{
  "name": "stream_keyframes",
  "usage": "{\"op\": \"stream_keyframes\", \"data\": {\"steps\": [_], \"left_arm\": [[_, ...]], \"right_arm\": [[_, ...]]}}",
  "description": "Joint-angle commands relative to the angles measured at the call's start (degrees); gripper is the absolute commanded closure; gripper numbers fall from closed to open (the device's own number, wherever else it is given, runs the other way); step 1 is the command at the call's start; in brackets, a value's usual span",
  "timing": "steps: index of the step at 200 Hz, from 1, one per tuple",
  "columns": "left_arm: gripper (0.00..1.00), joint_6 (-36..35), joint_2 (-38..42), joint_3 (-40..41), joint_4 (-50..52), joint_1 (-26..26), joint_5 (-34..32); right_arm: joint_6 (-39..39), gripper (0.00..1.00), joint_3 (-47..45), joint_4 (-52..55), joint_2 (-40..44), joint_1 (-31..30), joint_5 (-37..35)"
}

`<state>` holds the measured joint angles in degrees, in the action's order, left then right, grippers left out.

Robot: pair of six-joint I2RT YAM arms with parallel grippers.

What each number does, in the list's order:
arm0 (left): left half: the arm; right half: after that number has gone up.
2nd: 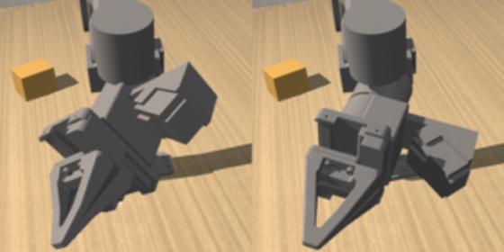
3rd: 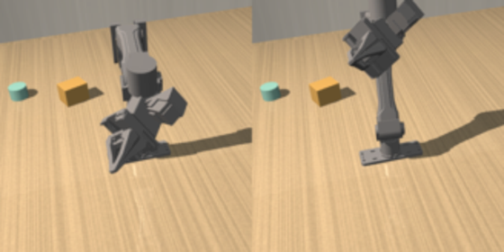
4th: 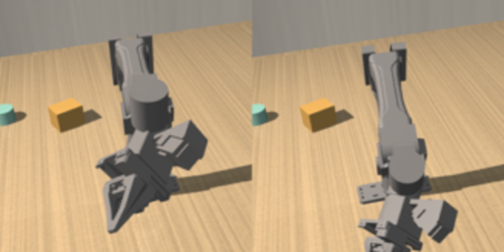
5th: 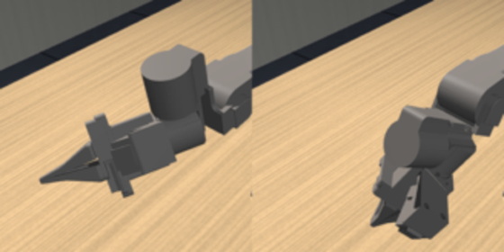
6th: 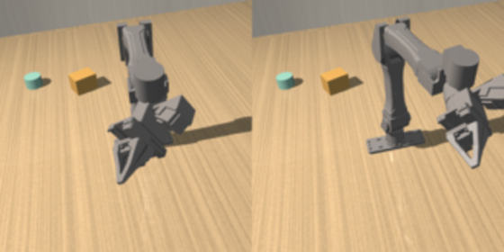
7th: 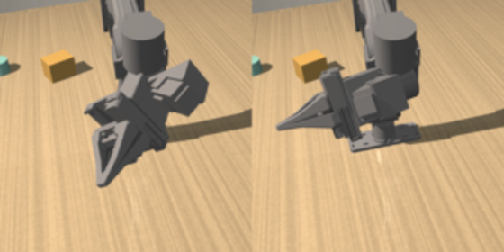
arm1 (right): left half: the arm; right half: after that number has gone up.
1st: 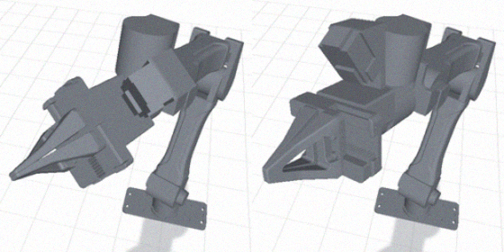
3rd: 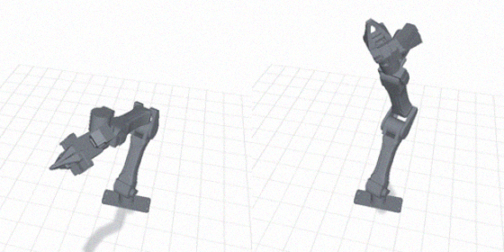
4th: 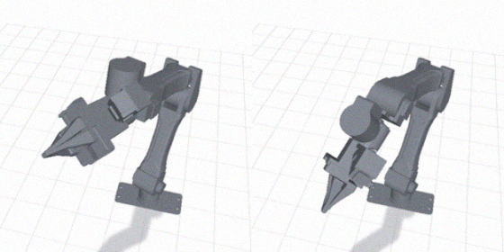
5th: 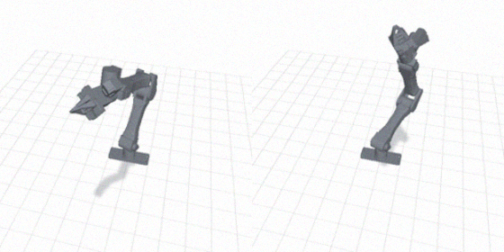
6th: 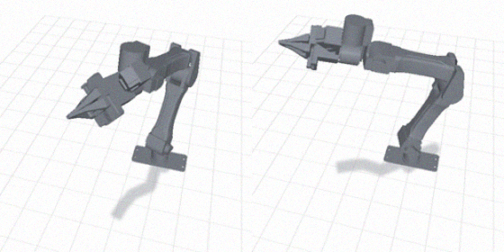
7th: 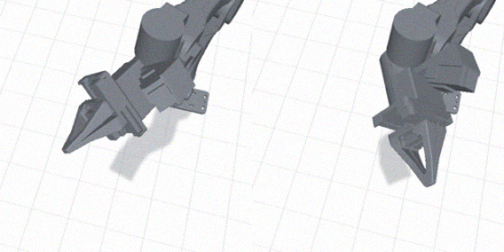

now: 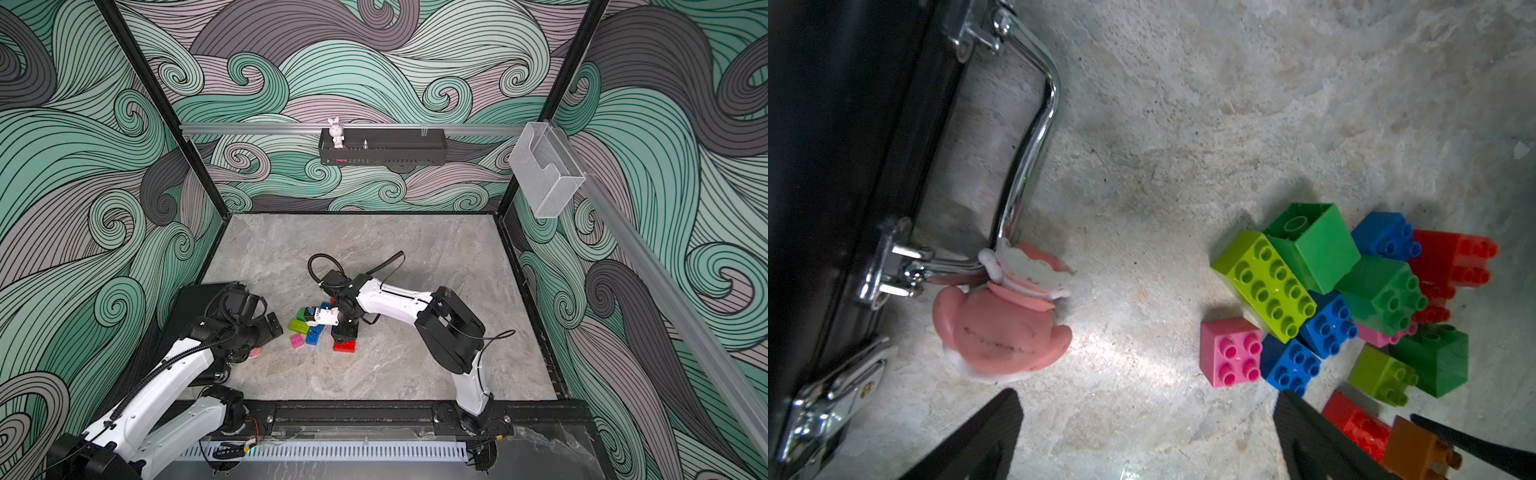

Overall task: Assemble the number 4 with lego
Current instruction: Assemble the lego brick with the lego brick.

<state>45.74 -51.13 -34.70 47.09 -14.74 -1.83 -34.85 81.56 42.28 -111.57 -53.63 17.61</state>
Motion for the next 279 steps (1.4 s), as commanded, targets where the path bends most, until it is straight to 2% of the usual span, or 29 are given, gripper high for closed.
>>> {"op": "stream_keyframes", "data": {"steps": [1,92,174,256,279], "left_arm": [[0.01,-0.1,0.47,-0.37,0.77,0.32,-1.49],[0.01,0.06,0.66,-0.13,1.07,0.32,-1.6],[0.01,0.06,0.29,-0.15,1.06,0.25,-1.69],[0.01,0.23,0.07,0.11,1.07,0.36,-1.78],[0.01,0.23,0.2,0.14,1.16,0.32,-1.77]], "right_arm": [[-2.96,0.73,2.17,1.75,-1.12,0.37,0.17],[-5.45,0.74,3.7,2.0,-3.57,0.81,-4.24],[-6.26,0.74,2.99,0.88,-3.25,1.16,-5.73],[-6.51,0.74,0.38,-1.26,-4.09,1.08,-4.03],[-7.31,0.74,-0.56,-1.31,-4.53,1.19,-5.74]]}}
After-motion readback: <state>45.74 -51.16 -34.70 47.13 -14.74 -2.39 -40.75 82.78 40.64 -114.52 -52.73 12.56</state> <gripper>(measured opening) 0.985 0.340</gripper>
